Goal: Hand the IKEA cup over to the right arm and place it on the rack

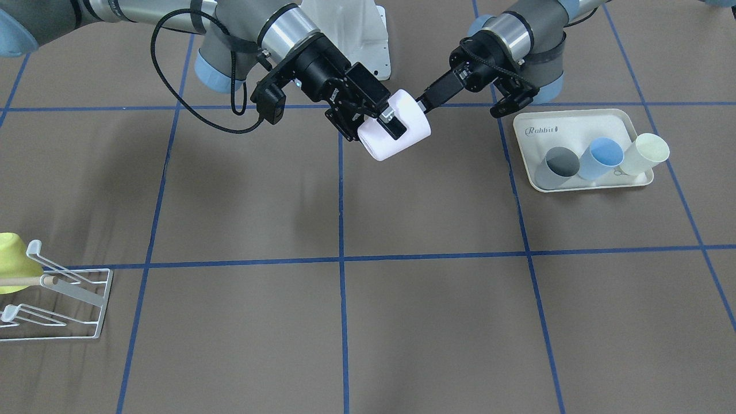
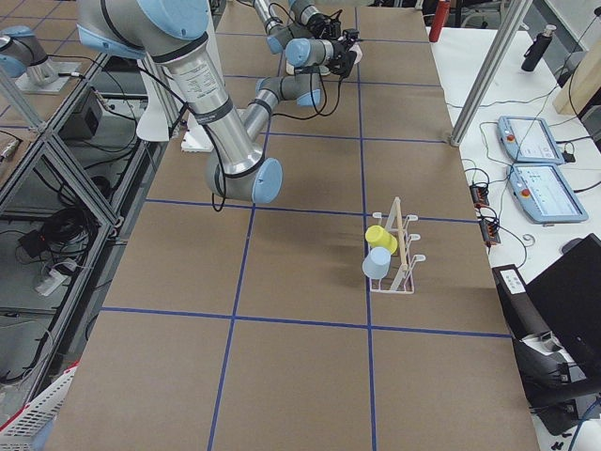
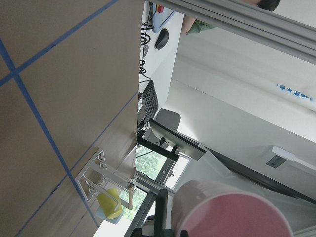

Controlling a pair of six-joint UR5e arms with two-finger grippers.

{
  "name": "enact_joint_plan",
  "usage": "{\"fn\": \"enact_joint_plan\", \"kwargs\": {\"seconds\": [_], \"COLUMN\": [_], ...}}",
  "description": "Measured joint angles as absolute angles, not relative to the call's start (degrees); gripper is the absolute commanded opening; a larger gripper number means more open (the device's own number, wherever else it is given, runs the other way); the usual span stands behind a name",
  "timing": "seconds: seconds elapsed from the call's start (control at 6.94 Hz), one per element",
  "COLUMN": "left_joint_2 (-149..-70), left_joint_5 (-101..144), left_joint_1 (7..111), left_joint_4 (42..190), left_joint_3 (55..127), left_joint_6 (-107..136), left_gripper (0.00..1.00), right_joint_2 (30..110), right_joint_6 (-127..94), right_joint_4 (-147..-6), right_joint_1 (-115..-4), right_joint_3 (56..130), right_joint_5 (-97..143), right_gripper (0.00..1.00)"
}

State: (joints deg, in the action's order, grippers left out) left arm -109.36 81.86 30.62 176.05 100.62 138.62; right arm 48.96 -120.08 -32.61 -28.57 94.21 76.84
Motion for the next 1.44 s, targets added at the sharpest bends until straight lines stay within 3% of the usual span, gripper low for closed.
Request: {"fn": "enact_joint_plan", "kwargs": {"seconds": [0.86,1.44], "left_joint_2": [-107.4,-102.1], "left_joint_5": [84.3,96.9], "left_joint_1": [31.7,41.3], "left_joint_4": [176.8,177.8], "left_joint_3": [101.1,101.4], "left_joint_6": [137.7,137.7], "left_gripper": [1.0,1.0], "right_joint_2": [50.0,57.4], "right_joint_6": [-117.6,-105.2], "right_joint_4": [-32.5,-33.1], "right_joint_1": [-29.8,-34.0], "right_joint_3": [95.2,96.0], "right_joint_5": [77.0,75.5], "right_gripper": [0.0,0.0]}}
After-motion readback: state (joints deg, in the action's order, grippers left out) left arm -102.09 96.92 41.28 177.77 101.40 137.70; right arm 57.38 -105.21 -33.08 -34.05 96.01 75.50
